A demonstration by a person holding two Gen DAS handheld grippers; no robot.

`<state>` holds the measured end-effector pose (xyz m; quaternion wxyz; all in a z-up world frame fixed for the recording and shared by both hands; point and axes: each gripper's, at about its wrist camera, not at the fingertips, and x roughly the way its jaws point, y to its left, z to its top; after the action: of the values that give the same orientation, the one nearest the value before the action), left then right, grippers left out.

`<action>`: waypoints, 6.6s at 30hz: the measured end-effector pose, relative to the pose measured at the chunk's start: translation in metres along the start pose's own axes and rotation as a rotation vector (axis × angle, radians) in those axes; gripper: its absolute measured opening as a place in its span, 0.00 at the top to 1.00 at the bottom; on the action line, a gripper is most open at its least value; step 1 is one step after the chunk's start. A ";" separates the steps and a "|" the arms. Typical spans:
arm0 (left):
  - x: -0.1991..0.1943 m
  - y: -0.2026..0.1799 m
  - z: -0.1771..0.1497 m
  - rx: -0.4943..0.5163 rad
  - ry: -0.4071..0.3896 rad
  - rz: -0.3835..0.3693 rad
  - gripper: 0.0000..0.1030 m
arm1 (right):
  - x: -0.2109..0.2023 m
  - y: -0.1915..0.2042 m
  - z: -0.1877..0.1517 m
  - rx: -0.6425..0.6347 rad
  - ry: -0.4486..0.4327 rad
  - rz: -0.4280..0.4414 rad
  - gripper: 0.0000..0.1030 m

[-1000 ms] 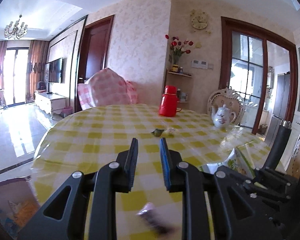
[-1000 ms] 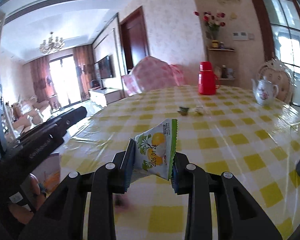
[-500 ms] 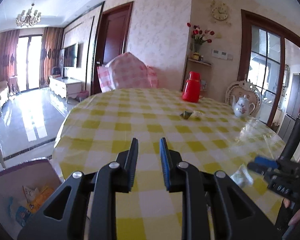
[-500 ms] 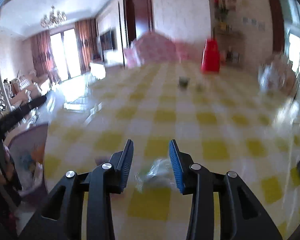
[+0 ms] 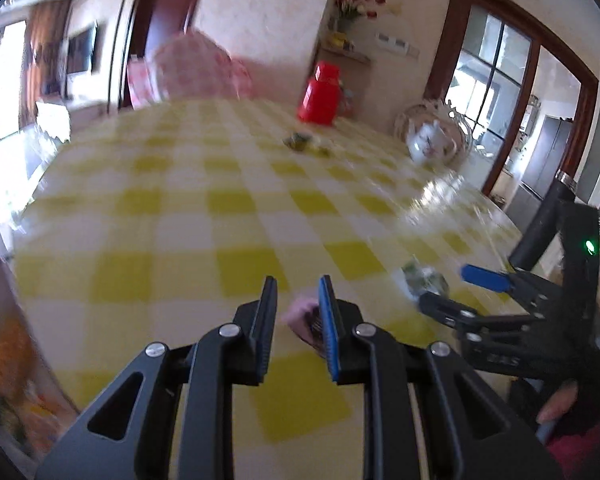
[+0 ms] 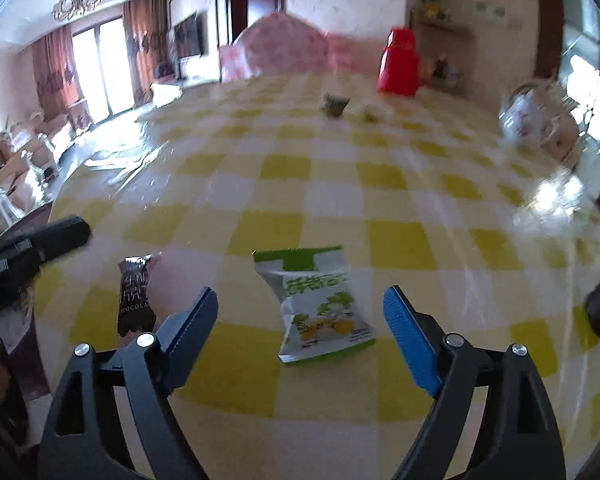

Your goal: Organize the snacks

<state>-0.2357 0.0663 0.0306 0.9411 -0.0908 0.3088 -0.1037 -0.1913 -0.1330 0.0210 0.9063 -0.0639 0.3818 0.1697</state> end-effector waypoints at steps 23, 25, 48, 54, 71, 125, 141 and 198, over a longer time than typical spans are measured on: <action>0.052 -0.060 -0.012 0.156 0.131 0.158 0.80 | -0.072 -0.045 -0.010 0.168 -0.197 0.126 0.63; 0.035 -0.049 -0.005 0.130 0.100 0.154 0.80 | -0.076 -0.032 -0.009 0.143 -0.200 0.150 0.63; -0.092 0.138 -0.006 0.002 0.076 0.493 0.79 | -0.057 0.255 -0.007 -0.428 -0.051 0.482 0.63; -0.103 0.178 -0.019 -0.057 0.096 0.553 0.79 | -0.042 0.302 -0.013 -0.507 -0.007 0.504 0.63; -0.111 0.222 -0.027 -0.114 0.134 0.690 0.23 | -0.020 0.336 -0.027 -0.580 0.067 0.592 0.44; 0.441 -0.032 0.255 0.373 0.299 0.114 0.02 | 0.220 -0.242 0.231 0.511 -0.022 -0.156 0.66; 0.279 -0.027 0.193 0.266 0.234 0.023 0.65 | 0.111 -0.126 0.134 0.436 -0.021 0.132 0.66; -0.136 0.233 -0.035 -0.089 0.126 0.499 0.01 | -0.016 0.346 -0.009 -0.578 0.191 0.456 0.16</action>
<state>-0.3316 0.3213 0.0249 0.9116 -0.0466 0.3837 0.1400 -0.3313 0.1844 0.0312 0.7501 -0.2461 0.4055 0.4608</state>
